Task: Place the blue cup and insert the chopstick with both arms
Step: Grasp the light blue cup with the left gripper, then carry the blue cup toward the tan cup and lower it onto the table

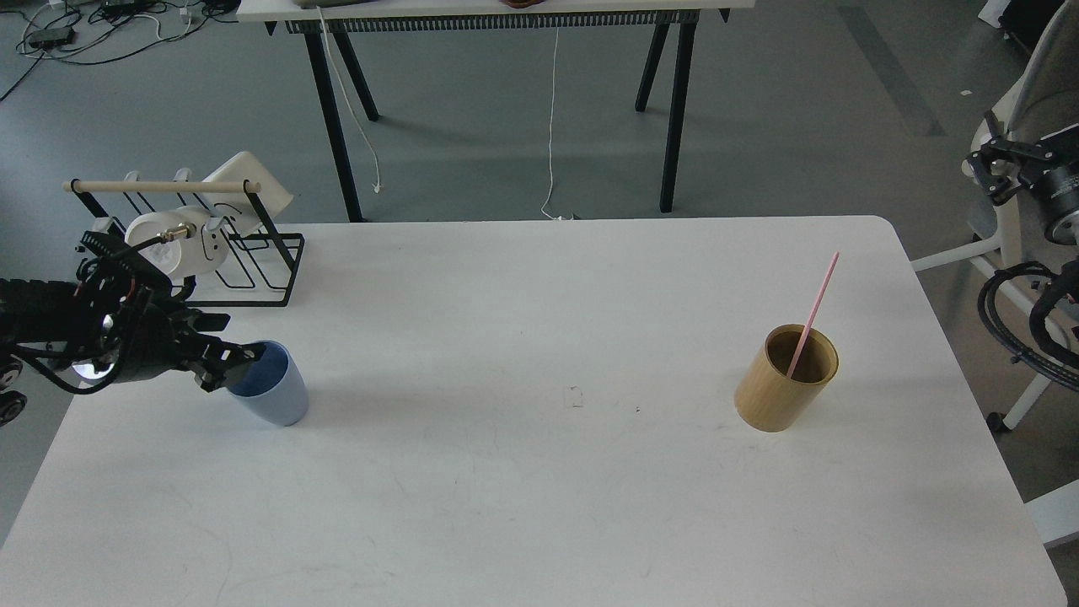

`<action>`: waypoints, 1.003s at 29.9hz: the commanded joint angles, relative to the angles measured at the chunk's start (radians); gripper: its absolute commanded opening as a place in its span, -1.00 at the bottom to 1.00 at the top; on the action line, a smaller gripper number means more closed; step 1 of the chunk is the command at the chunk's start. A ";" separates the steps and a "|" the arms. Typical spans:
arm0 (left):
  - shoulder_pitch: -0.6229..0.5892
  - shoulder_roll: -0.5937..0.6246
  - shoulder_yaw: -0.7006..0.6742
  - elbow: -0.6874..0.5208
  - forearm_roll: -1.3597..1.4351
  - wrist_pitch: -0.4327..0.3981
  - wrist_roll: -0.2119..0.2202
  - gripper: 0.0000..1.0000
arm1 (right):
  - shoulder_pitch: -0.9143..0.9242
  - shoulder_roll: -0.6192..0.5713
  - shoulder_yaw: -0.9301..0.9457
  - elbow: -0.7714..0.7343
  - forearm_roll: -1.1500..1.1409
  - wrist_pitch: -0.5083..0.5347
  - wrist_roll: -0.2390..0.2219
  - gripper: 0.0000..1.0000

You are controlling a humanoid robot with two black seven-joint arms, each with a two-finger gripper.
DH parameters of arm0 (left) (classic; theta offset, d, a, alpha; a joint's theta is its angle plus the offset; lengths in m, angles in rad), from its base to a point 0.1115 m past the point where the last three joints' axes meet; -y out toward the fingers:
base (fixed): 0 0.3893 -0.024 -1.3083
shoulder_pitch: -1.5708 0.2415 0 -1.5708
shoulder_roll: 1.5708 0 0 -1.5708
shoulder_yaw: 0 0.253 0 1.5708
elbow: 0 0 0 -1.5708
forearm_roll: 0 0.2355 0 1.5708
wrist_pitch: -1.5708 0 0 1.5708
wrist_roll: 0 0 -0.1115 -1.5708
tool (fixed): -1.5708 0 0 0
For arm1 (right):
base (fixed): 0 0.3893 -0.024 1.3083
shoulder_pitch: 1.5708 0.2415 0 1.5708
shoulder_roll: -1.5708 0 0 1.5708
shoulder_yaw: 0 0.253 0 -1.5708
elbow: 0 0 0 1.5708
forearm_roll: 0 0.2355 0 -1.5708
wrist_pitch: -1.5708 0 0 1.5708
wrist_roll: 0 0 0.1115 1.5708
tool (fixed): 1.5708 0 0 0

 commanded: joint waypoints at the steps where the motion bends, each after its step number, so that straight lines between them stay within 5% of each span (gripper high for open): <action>1: 0.031 -0.025 0.000 0.023 0.001 0.010 -0.002 0.04 | 0.001 -0.001 0.001 0.000 0.000 0.000 -0.001 0.98; 13: 0.042 -0.032 -0.003 0.052 0.000 0.007 -0.028 -0.86 | 0.001 -0.004 0.001 0.000 0.000 0.000 -0.001 0.98; 20: 0.025 -0.028 -0.015 0.037 -0.005 -0.014 -0.123 -0.98 | 0.001 -0.011 0.007 -0.002 0.000 0.000 -0.001 0.98; 25: -0.089 -0.028 -0.017 -0.026 -0.009 -0.043 -0.134 -0.96 | 0.001 -0.029 0.010 0.000 0.000 0.000 -0.001 0.98; 30: -0.197 -0.115 -0.014 -0.119 -0.009 -0.175 -0.131 -0.96 | 0.005 -0.044 0.008 0.001 0.000 0.000 -0.001 0.98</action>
